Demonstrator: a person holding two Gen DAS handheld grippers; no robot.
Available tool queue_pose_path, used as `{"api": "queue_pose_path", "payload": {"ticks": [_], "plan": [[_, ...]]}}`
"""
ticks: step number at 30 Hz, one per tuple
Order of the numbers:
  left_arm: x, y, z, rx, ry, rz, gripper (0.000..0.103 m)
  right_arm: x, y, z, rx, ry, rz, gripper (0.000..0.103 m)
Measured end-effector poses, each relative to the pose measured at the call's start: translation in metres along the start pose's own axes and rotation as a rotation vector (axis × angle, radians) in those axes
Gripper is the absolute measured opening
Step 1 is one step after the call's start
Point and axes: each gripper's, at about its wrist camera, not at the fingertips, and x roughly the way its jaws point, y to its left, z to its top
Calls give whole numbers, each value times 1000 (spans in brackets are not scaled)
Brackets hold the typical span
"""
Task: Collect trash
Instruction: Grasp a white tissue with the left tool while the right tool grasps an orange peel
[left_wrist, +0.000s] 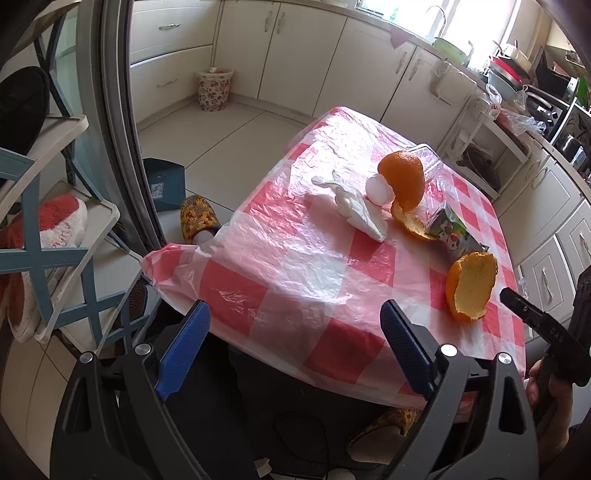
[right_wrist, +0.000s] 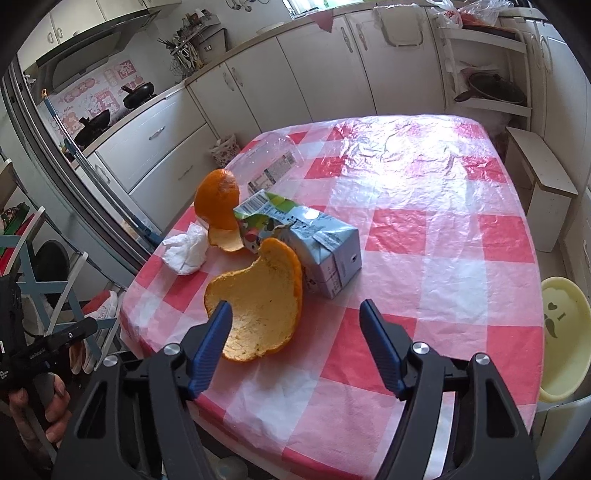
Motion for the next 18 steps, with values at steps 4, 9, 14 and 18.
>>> {"api": "queue_pose_path", "payload": {"ticks": [4,9,14,18], "plan": [[8,1,2,-7,10,-2,89,9,4,-2,-5,24,-4,59],[21,-6,14,-2,9,-12,89,24,-1,-2,55,61,22,52],[33,-17,28,7,-5,-15,89,32,-1,-2,62,78,31,44],[42,-25,37,15,-12,-18,90,35,-1,-2,61,80,39,40]]}}
